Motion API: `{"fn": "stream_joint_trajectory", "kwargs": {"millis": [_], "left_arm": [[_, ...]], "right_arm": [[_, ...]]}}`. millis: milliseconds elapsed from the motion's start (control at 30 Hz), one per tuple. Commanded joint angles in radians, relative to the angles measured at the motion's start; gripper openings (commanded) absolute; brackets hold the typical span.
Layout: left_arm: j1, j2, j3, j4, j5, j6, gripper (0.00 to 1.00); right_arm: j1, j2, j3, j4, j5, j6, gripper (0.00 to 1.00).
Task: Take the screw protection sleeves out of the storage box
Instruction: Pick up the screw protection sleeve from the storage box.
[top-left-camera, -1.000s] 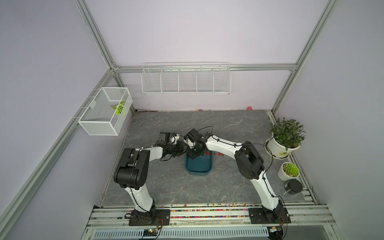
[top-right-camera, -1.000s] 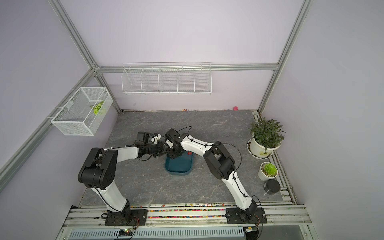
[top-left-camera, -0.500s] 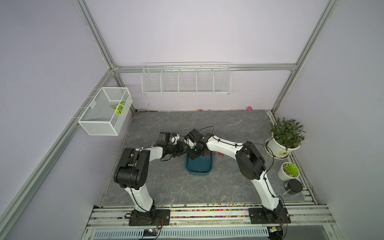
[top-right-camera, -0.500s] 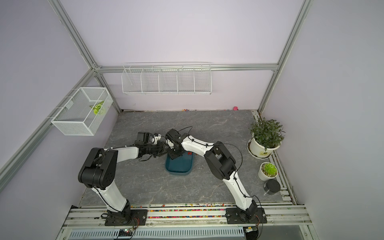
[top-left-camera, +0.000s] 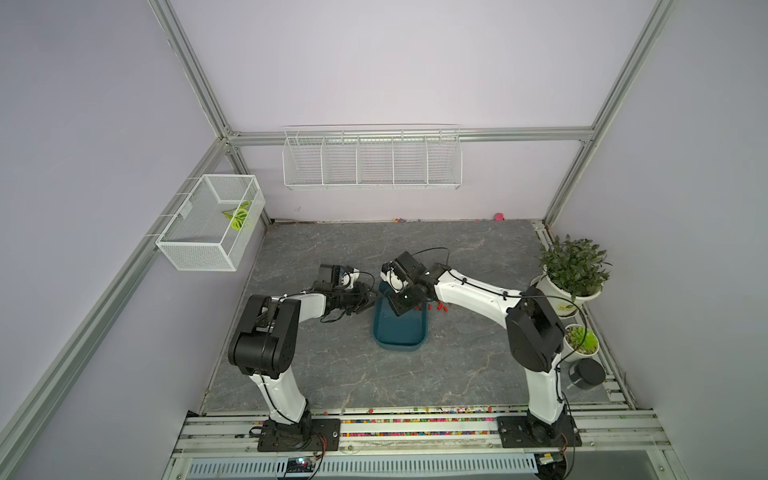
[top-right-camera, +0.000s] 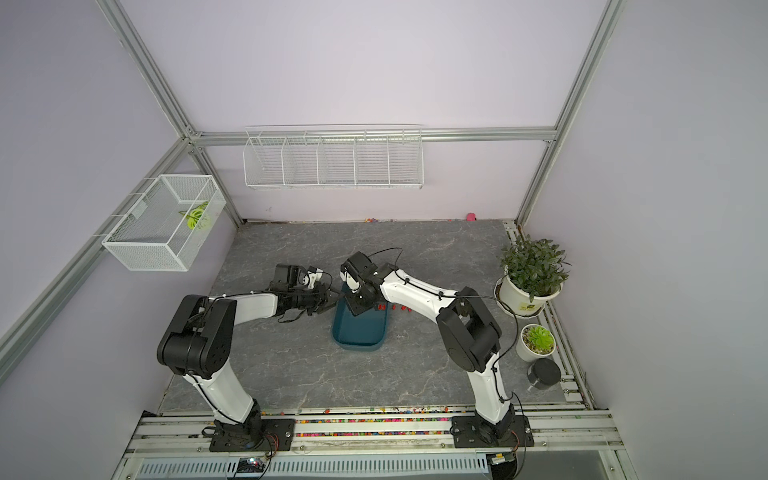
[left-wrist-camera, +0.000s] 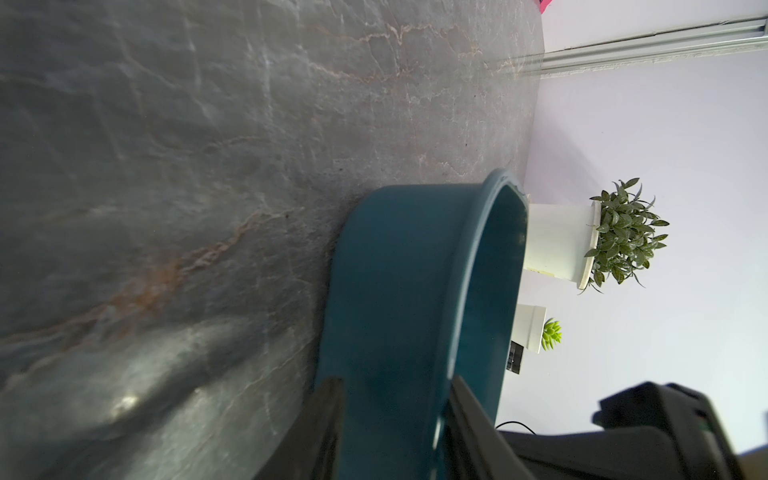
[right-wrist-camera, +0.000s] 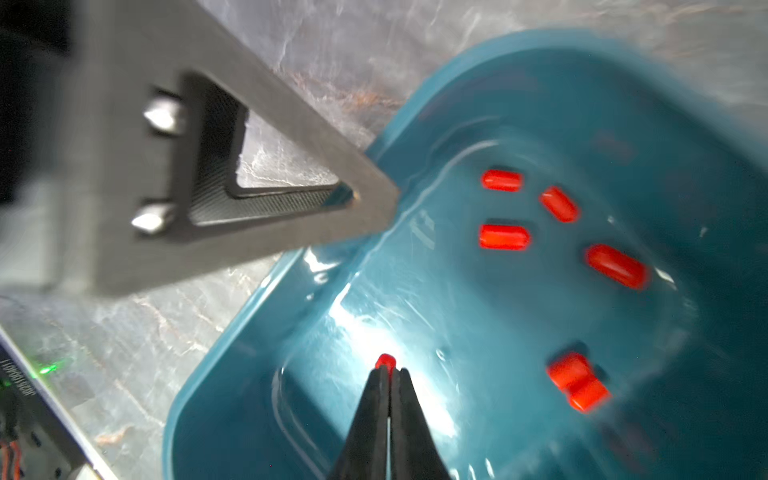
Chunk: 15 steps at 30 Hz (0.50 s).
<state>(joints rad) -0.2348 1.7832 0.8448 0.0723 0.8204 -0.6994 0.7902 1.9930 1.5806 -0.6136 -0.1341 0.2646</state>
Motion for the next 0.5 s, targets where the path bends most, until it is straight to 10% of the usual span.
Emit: {"fn": "stream_joint_trajectory", "kwargs": {"millis": [0,467], "left_arm": [[0.001,0.016,0.02,-0.005,0.005,0.001,0.44],[0.0,0.02,0.02,0.003,0.006,-0.002,0.44]], "right_arm": [[-0.029,-0.073,-0.056,0.012,0.021,0.004,0.08],[-0.207,-0.244,-0.255,0.051,0.003,-0.011,0.09]]}}
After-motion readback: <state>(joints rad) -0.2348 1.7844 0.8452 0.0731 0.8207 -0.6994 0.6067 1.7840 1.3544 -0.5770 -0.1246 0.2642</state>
